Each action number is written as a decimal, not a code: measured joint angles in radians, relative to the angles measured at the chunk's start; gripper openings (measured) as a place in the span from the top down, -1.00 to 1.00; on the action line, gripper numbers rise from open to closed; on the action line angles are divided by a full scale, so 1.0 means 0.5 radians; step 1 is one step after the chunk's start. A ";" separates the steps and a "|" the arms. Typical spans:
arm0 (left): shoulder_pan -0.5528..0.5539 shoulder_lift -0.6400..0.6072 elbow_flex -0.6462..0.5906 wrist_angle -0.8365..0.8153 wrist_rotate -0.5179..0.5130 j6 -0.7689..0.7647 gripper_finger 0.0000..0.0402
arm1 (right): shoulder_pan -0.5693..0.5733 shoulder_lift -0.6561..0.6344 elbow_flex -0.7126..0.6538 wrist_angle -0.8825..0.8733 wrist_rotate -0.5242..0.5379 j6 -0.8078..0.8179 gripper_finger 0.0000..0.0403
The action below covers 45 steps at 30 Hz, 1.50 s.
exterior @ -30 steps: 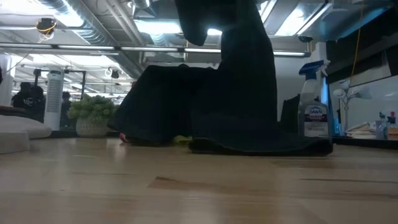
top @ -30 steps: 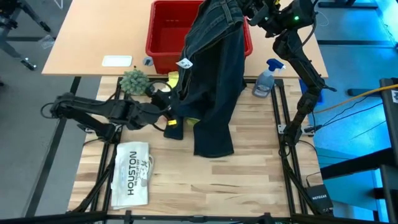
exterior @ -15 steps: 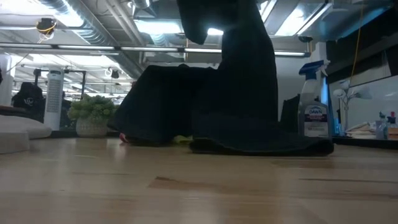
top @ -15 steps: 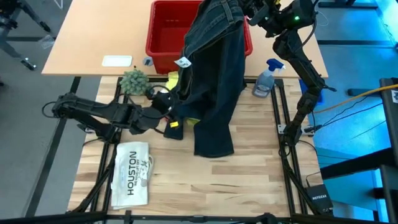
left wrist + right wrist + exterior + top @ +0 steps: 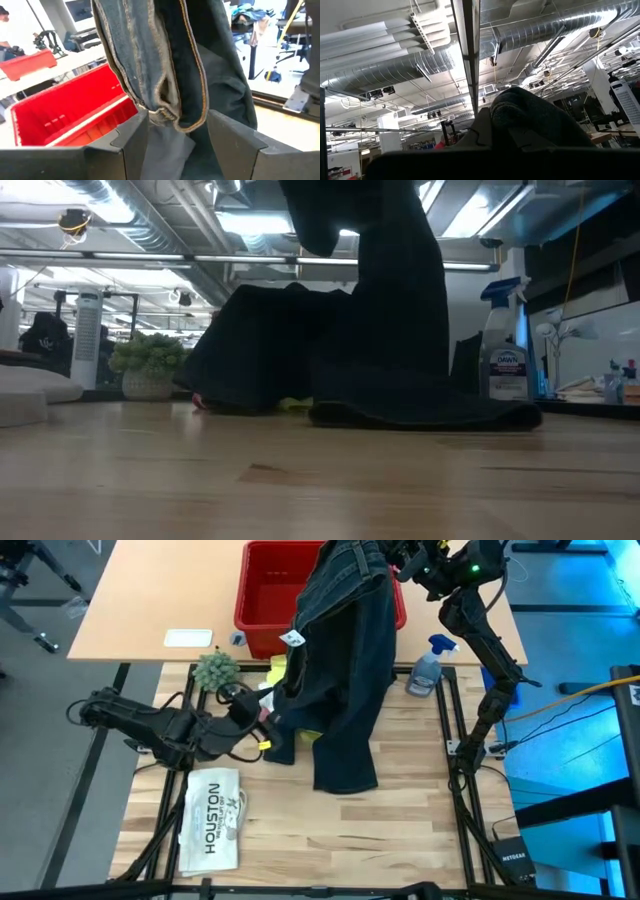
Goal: Fold laundry
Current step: Fold the black jean
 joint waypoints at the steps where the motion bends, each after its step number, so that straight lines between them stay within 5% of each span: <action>1: -0.004 0.000 0.001 0.002 -0.010 -0.005 0.03 | 0.000 0.000 0.000 0.000 -0.001 0.000 0.99; 25: 0.467 0.085 0.002 0.120 0.216 0.099 0.06 | 0.000 0.000 0.000 -0.014 0.007 -0.003 0.99; 28: 0.541 0.088 0.000 0.082 0.199 0.102 0.25 | 0.001 0.000 0.000 -0.027 -0.022 -0.003 0.99; 31: 0.608 0.034 0.028 -0.028 0.313 0.177 0.71 | 0.000 0.000 0.000 -0.071 -0.063 -0.002 0.99; 33: 0.633 -0.019 0.126 -0.232 0.376 0.204 0.91 | 0.000 0.000 0.000 -0.116 -0.120 -0.003 0.99; 39: 0.598 -0.154 0.741 -0.961 0.108 0.286 0.98 | -0.078 -0.046 0.002 -0.596 -0.545 -0.218 0.99; 45: 0.522 -0.182 1.307 -1.237 0.021 0.439 0.99 | -0.135 -0.128 0.002 -1.153 -0.508 -0.727 0.99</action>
